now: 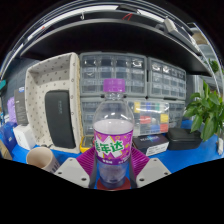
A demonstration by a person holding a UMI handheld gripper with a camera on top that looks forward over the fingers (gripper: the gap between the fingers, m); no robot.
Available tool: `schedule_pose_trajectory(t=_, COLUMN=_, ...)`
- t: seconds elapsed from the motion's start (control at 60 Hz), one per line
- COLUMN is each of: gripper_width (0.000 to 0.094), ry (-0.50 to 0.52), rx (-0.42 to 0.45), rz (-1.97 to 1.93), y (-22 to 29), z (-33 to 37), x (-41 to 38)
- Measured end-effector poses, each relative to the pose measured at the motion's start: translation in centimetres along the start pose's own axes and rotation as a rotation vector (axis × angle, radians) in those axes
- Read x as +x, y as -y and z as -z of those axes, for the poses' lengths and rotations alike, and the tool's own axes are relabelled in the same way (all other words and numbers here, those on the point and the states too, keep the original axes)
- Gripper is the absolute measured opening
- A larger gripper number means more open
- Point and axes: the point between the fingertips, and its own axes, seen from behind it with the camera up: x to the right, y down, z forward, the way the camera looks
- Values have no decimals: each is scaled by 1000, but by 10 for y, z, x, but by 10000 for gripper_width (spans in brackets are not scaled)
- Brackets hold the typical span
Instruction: Pour water
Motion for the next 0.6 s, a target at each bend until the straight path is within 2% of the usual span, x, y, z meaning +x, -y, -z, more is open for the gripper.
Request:
schedule_pose_trajectory(t=0.067, gripper_width=553, ry=-8, rx=-22, rz=2, y=-3, z=1, x=1)
schedule_pose_trajectory(t=0.1, gripper_width=651, ry=-18, rx=-41, rz=0, y=-7, z=2, x=3)
schedule_pose_trajectory(t=0.133, gripper_width=667, ry=-35, rx=-60, rz=2, y=-11, z=5, x=6)
schedule_pose_trajectory(t=0.267, gripper_width=671, ry=-35, rx=-75, rz=-20, y=-20, z=34, x=5)
schedule_pose_trajectory(t=0.35, gripper_width=660, ry=-57, rx=-149, rz=-37, y=-42, z=65, x=6)
schedule_pose_trajectory(t=0.45, gripper_width=659, ry=-29, rx=-253, rz=-18, y=-60, z=108, x=-8)
schedule_pose_trajectory(t=0.55, gripper_width=665, ry=-5, rx=-319, rz=-5, y=-53, z=155, x=-23)
schedule_pose_trajectory(t=0.6, gripper_width=667, ry=0, rx=-321, rz=-3, y=-43, z=176, x=-29)
